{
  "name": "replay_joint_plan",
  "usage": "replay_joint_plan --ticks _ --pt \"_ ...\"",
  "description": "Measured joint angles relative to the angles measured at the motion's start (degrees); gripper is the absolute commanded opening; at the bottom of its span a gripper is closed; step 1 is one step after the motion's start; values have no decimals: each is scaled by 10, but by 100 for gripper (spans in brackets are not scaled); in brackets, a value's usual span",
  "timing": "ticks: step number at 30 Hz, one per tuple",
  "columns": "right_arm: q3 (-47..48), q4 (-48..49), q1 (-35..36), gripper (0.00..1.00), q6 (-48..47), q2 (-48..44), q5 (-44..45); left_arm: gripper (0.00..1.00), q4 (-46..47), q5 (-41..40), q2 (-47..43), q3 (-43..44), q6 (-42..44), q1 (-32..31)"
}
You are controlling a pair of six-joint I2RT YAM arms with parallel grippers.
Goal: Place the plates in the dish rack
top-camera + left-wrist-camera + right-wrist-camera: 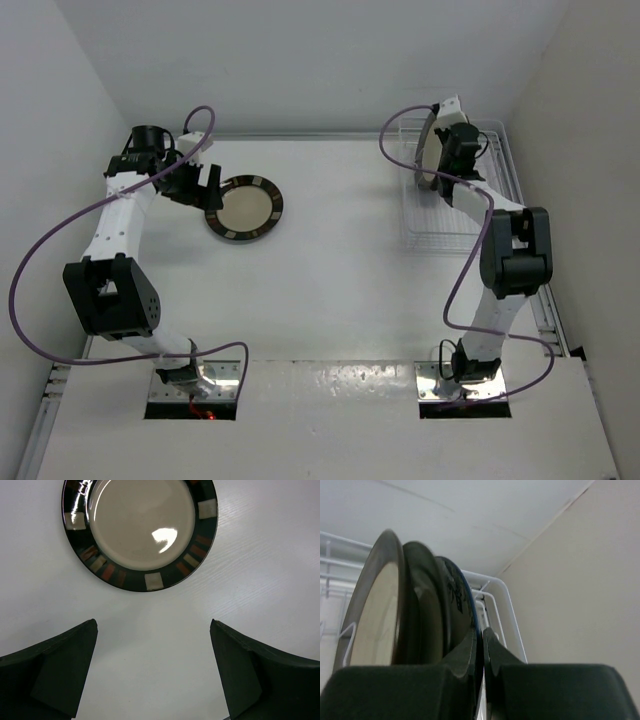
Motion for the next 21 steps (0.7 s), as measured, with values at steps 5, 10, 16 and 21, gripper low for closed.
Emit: replay_joint_plan --ticks 5,10,16,21 --pt "-2 23 0 17 0 12 11 100 0 0 0 0 0 0" --pt "-2 55 0 29 2 11 28 100 0 0 0 0 0 0" --pt "-3 66 -2 45 8 -3 37 100 0 0 3 0 0 0" --pt "-5 71 -7 53 7 -51 56 100 6 -1 14 0 -15 -2"
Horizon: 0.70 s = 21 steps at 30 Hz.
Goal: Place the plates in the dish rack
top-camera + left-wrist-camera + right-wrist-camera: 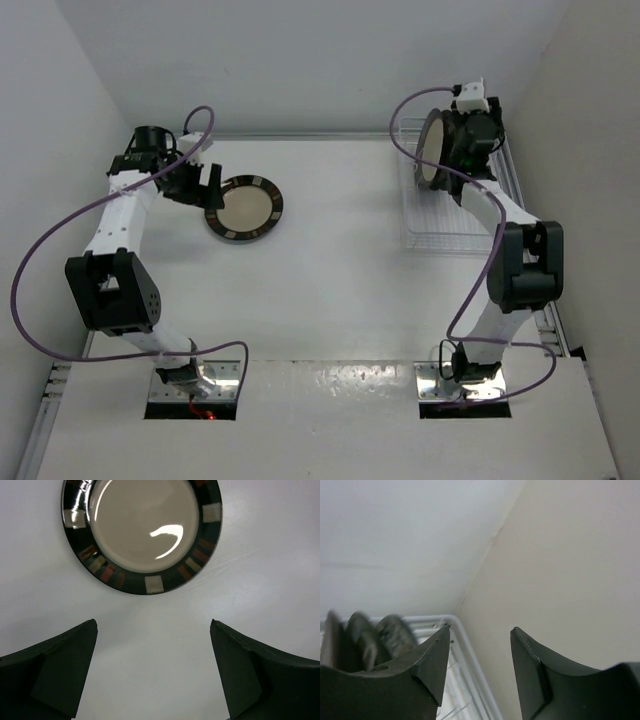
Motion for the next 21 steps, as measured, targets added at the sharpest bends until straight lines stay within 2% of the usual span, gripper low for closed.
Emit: replay_joint_plan --ticks 6,10,14,18,21 --pt "-8 31 -1 63 -11 -74 69 100 67 -44 32 -43 -95 -13" --pt "-45 37 2 64 -12 -142 91 98 104 -73 116 -67 -165 -15" --pt "-104 28 29 66 -14 -219 74 97 128 -112 189 -81 -221 -9" --pt "-166 14 76 68 -15 -291 54 90 162 -121 194 -92 -256 1" --pt "-200 12 106 68 -18 -331 42 79 192 -98 209 -87 -268 8"
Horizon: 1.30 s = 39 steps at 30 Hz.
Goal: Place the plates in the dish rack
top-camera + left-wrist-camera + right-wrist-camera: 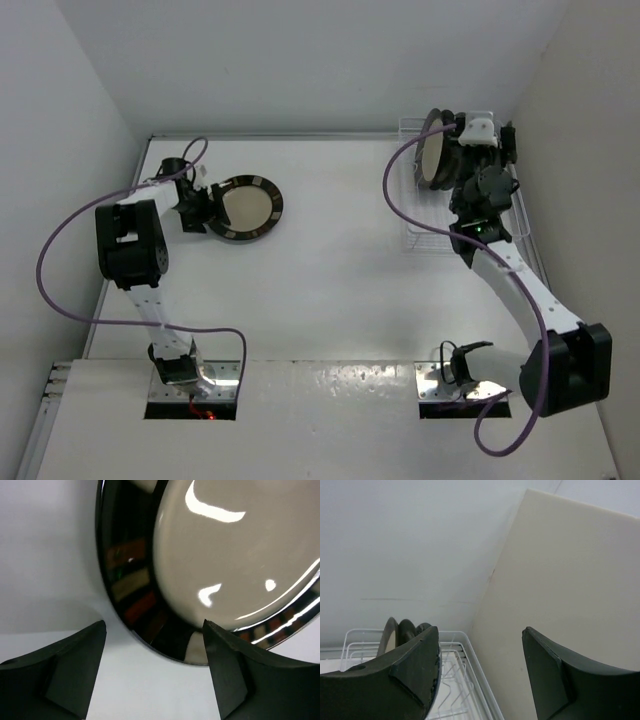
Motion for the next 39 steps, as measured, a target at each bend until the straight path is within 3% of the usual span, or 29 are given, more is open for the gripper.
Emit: replay_joint_plan --ticks 6,9,10,11,12,16,21,23,25,28,31,34,39 --pt "-26 33 37 70 -38 -31 13 59 39 97 62 60 -15 6" --pt "-29 39 59 70 -70 -39 20 37 69 153 93 79 -26 8" --pt "-32 41 66 70 -77 -43 21 16 76 172 102 82 -31 10" --pt "-37 43 73 70 -85 -49 22 4 82 195 111 85 -40 12" --pt "-41 44 80 70 -91 -54 24 0 87 216 117 89 -53 15" --pt "-47 48 102 70 -108 -67 35 0 95 283 139 93 -85 23" --pt "-47 36 124 70 -123 -75 37 0 83 305 135 84 -71 19" --pt "-42 -14 130 81 -108 -82 13 0 63 296 119 75 -50 11" --pt "-4 -134 121 90 -56 -85 -66 0 34 285 93 75 -13 -6" --pt "120 -330 76 90 24 -45 -277 0 -10 259 36 86 68 -45" --pt "241 -459 58 90 83 26 -423 0 -54 219 -24 124 167 -103" --pt "279 -516 75 91 110 89 -516 0 -85 186 -71 154 267 -162" --pt "244 -562 89 91 141 168 -629 0 -141 172 -115 157 391 -234"
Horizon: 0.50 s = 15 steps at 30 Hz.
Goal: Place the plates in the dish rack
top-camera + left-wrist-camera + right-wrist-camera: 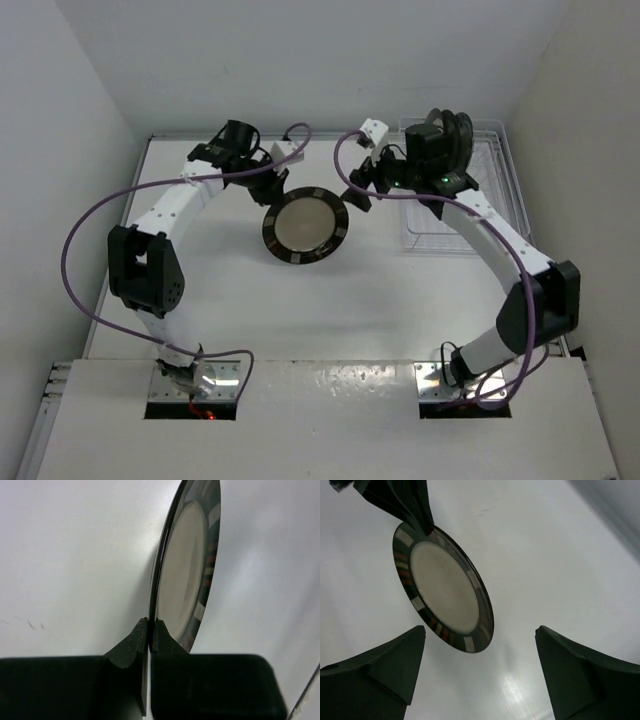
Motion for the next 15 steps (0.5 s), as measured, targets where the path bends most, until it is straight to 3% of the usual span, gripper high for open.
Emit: replay_joint_plan --ticks 8,15 --pt "-18 12 7 91 42 79 -82 0 -97 21 -6 14 81 -29" --pt "-33 47 43 87 73 132 -116 0 -111 31 -6 32 99 -31"
